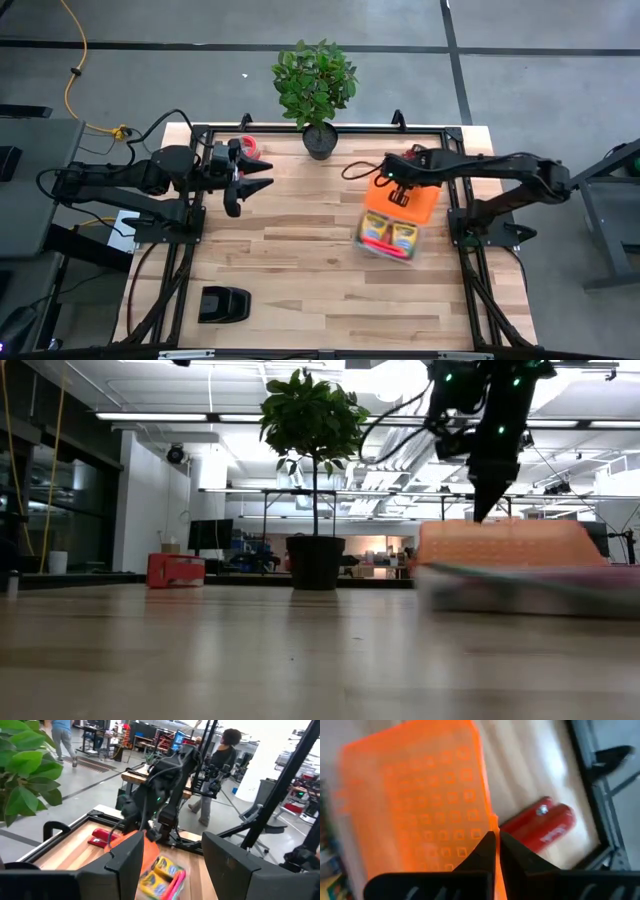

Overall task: Pack school essentials
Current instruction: Close the orange supply box

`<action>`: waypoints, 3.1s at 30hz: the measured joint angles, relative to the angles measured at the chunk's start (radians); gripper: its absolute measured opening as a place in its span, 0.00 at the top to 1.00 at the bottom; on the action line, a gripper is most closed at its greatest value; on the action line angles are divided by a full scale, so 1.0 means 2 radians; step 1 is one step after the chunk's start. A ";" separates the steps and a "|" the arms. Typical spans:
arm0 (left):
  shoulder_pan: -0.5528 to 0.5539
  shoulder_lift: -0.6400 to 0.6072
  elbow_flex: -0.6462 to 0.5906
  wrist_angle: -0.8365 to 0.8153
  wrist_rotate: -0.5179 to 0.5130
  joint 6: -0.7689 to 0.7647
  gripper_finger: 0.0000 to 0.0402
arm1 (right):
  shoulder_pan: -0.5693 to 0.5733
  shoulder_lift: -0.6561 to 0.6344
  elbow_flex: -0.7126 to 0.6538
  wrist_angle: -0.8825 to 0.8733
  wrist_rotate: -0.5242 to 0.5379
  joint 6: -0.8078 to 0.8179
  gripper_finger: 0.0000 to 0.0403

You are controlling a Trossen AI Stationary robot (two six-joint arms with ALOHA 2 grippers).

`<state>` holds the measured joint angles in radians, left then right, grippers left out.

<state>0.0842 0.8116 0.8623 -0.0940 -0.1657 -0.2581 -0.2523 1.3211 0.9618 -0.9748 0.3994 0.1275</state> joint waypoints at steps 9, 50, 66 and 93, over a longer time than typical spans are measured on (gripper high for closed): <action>0.000 0.000 0.000 0.000 -0.002 0.000 0.53 | 0.045 -0.024 0.001 -0.020 0.019 0.020 1.00; -0.001 0.371 0.000 0.112 0.039 -0.045 0.53 | 0.158 0.048 0.085 -0.081 0.166 0.080 1.00; -0.026 0.637 0.093 0.272 0.100 -0.102 0.95 | 0.160 0.048 0.085 -0.075 0.162 0.104 1.00; -0.032 0.639 0.094 0.295 0.007 -0.189 1.00 | 0.174 0.048 0.124 -0.027 0.019 0.132 1.00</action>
<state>0.0208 2.0899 1.0512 0.4961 -0.1516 -0.6361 0.0960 1.4174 1.2091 -1.0289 0.4377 0.3925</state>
